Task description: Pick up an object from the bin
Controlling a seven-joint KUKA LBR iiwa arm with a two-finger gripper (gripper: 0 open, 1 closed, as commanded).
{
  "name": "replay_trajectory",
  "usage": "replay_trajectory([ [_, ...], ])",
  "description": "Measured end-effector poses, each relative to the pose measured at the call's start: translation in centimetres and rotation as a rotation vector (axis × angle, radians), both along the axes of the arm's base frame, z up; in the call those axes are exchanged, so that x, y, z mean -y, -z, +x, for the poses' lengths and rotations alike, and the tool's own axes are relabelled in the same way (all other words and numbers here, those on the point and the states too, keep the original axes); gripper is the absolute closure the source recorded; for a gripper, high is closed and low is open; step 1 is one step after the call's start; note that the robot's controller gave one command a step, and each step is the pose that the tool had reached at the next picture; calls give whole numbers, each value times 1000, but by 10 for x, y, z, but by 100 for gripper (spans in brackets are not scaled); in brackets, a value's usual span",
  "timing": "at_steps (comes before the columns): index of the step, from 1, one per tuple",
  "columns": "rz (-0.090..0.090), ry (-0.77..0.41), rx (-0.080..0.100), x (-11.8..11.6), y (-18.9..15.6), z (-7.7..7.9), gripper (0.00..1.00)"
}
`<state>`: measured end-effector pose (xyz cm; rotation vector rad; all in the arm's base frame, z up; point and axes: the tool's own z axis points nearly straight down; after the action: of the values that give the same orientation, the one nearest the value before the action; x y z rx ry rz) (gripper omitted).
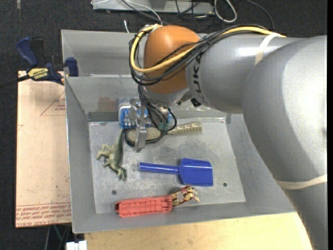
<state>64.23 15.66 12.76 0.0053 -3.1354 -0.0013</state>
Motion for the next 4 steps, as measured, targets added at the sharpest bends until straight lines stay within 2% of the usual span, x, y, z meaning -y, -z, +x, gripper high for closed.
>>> replay_trajectory([
  [1,1,3,8,1,-5,2,0],
  [2,14,79,13,29,50,-5,0],
  [3,5,2,18,41,23,-14,0],
  [4,15,38,15,61,27,-16,0],
])
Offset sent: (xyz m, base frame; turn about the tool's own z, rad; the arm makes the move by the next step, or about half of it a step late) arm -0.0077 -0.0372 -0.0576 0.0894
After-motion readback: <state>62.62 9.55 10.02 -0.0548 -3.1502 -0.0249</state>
